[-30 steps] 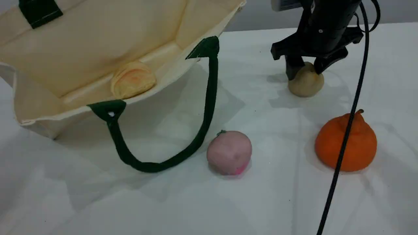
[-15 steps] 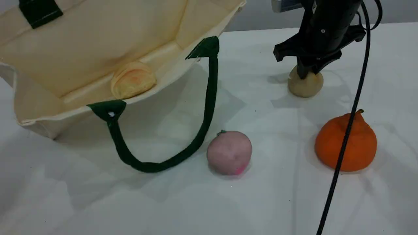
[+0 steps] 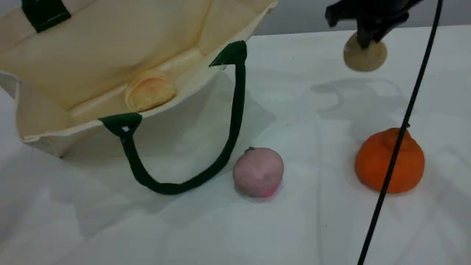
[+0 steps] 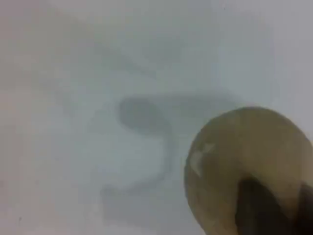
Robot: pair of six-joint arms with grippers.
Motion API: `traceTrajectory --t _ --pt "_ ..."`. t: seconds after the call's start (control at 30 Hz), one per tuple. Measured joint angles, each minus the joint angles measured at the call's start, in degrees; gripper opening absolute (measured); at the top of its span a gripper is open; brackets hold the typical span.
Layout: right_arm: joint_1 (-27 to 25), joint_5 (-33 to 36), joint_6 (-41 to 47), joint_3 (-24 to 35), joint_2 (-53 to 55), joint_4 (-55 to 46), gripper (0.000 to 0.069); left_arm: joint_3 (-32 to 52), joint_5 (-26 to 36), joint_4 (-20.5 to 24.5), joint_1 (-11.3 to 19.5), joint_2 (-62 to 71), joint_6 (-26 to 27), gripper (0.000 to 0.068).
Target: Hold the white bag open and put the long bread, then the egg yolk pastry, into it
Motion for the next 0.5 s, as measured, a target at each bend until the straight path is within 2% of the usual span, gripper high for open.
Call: traceTrajectory --t 0.17,0.3,0.5 --pt "0.0 -5.33 3.04 6.78 -7.93 0.0 0.0075 0.0 -0.05 0.05 0.0 0.02 0.01 0.0078" --pt "0.96 -12.59 7.11 15.36 -16.04 0.22 0.0075 0.0 -0.05 0.05 0.0 0.02 0.01 0.0078" --pt "5.11 -22.6 10.85 29.88 -28.28 0.04 0.0075 0.0 -0.05 0.05 0.0 0.02 0.01 0.0078"
